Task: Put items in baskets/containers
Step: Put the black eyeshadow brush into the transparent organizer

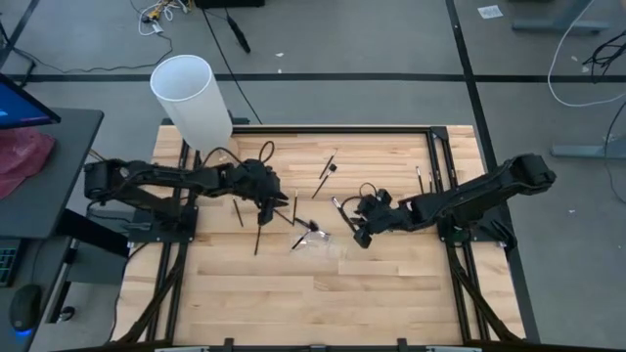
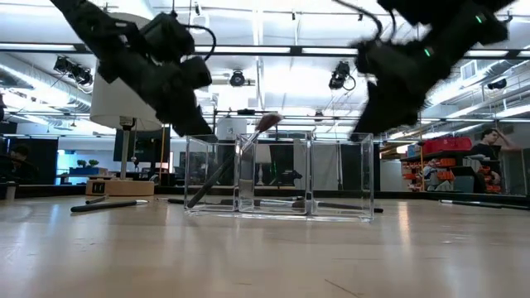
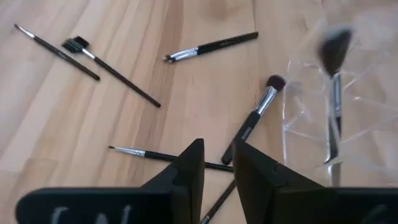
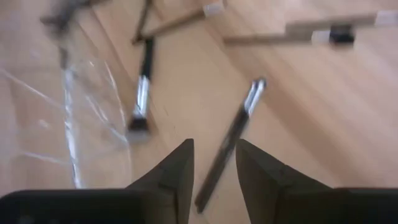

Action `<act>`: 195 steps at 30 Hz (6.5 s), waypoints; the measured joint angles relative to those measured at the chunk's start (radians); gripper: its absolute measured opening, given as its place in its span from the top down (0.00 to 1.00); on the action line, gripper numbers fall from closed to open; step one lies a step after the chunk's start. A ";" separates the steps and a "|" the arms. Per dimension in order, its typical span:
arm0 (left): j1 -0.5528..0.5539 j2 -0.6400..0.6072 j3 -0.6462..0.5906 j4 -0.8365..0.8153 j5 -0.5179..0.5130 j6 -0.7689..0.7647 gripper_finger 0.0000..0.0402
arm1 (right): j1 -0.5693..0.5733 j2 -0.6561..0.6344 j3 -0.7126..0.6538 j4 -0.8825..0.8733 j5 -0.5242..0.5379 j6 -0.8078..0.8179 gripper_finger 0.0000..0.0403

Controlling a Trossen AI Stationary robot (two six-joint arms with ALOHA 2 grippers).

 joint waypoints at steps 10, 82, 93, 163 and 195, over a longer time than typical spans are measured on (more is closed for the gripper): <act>-0.048 0.093 -0.012 0.104 -0.011 -0.006 0.87 | -0.017 0.048 -0.321 0.588 0.114 0.078 0.68; -0.152 0.103 -0.012 0.195 -0.038 0.002 0.87 | -1.065 0.122 -0.068 -0.521 -0.246 -0.281 0.94; -0.152 0.103 -0.012 0.194 -0.038 0.017 0.87 | -0.926 0.096 -0.013 -0.545 -0.301 -0.204 0.99; -0.151 0.103 -0.012 0.199 -0.039 0.011 0.87 | -0.400 0.222 -0.453 0.705 0.074 -0.048 0.75; -0.060 -0.106 -0.012 0.027 -0.046 0.019 0.87 | -0.326 0.343 -0.497 1.154 0.059 -0.145 0.99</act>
